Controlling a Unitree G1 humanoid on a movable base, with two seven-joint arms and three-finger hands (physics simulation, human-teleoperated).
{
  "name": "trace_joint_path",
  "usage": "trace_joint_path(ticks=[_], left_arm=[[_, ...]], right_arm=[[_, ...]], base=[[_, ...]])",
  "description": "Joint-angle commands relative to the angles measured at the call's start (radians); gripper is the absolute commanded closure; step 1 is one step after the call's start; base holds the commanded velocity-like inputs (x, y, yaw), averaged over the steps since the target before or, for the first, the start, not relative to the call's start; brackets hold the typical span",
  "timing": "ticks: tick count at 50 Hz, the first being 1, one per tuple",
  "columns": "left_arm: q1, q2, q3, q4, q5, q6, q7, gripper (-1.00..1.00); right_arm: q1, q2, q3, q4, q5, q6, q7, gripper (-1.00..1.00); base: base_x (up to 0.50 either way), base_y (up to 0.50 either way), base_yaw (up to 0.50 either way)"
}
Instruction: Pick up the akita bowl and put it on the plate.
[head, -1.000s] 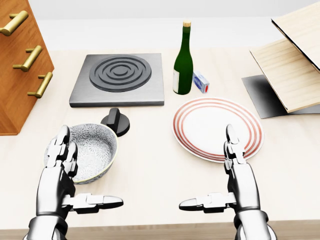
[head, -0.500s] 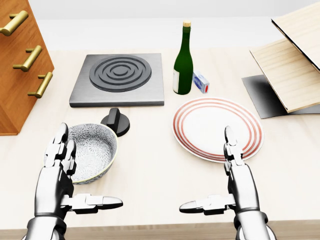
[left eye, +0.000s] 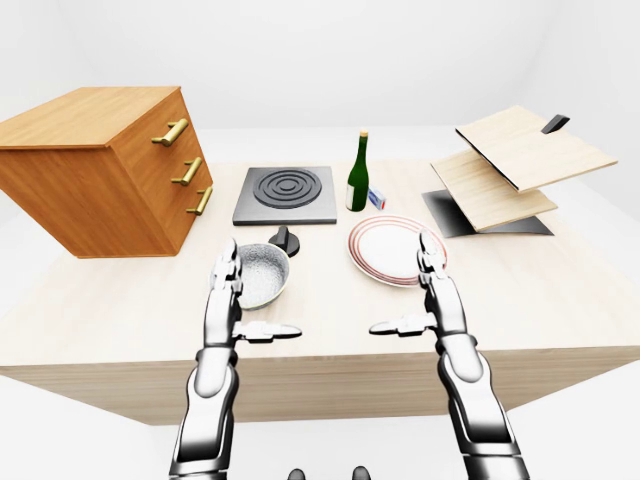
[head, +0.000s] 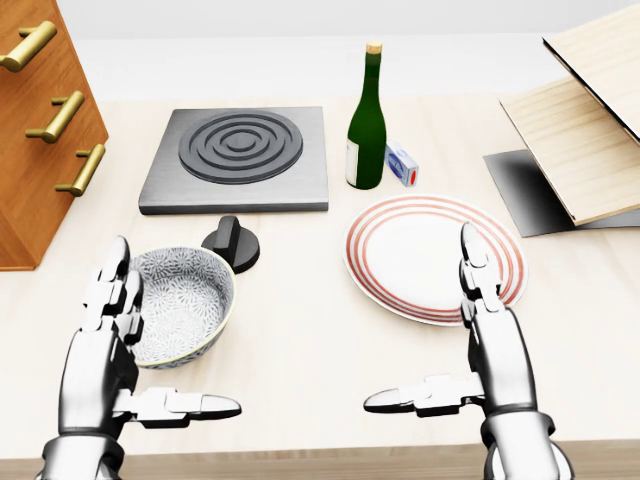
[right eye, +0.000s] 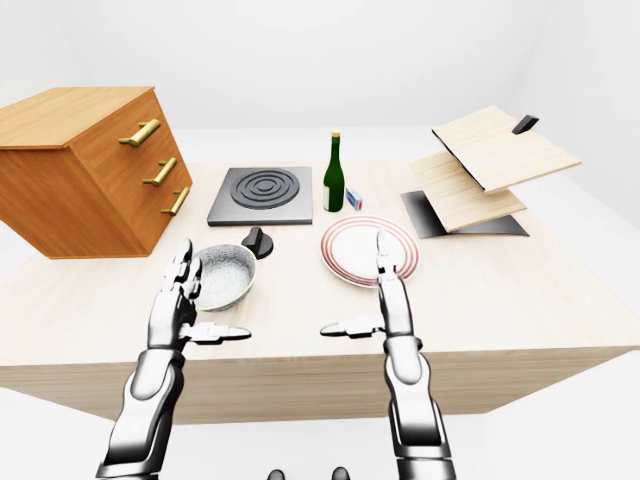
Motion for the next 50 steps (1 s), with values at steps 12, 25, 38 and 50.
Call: trace_joint_path(ticks=[12, 25, 38, 50], left_arm=[[0.018, 0.000, 0.020, -0.411, 0.011, 0.142, -0.024, -1.00], [0.008, 0.004, 0.047, -0.408, 0.001, 0.142, -0.024, -1.00], [-0.007, 0.018, 0.085, -0.376, -0.011, 0.142, -0.023, -1.00], [-0.020, 0.024, 0.101, -0.384, -0.020, 0.142, -0.018, -1.00]], right_arm=[[0.003, -0.002, -0.007, -0.194, -0.056, 0.098, 0.024, -1.00], [0.009, 0.001, -0.004, -0.251, -0.071, 0.098, 0.034, -1.00], [0.010, 0.003, 0.002, -0.248, -0.081, 0.098, 0.031, -1.00], [0.006, 0.003, 0.002, -0.261, -0.084, 0.098, 0.035, -1.00]], base=[[0.00, 0.00, 0.00], [0.00, 0.00, 0.00], [0.00, 0.00, 0.00], [0.00, 0.00, 0.00]])
